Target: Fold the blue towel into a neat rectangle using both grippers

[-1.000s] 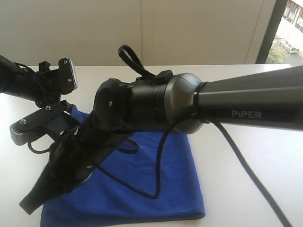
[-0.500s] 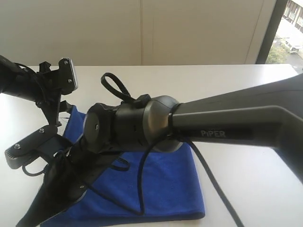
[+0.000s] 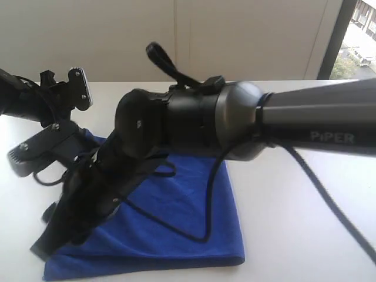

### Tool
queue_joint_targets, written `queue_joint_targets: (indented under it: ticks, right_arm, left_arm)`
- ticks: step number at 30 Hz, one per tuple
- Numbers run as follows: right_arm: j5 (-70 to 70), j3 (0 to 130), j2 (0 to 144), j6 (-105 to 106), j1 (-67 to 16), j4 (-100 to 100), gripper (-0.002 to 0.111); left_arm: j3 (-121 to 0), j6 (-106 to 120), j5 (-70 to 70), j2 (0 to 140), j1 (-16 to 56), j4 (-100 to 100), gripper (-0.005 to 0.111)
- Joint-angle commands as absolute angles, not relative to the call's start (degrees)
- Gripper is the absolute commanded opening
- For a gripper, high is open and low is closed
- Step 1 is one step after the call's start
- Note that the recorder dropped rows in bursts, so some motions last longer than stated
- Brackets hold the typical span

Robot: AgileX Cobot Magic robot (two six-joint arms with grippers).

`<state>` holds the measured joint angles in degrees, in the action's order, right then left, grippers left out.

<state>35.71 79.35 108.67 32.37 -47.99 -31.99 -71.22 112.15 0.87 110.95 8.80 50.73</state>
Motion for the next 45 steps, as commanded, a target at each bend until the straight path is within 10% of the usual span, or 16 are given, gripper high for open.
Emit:
queue_joint_targets:
  ticks: [1,10,45]
  right_arm:
    - [31.41,79.19,109.24,20.66,-44.21,-20.42,0.039]
    - [29.91,79.19,119.76,20.34,-43.32,-20.55,0.010]
    - [33.56,79.19,124.08,18.76,-43.32,-21.13,0.009]
  left_arm:
    - [-70.78,121.25,1.59,110.72,8.65,52.47,0.078]
    - [-70.78,121.25,1.44,110.72,8.65,52.60,0.078]
    - [-70.78,121.25,21.58,110.59,5.46,68.00,0.078]
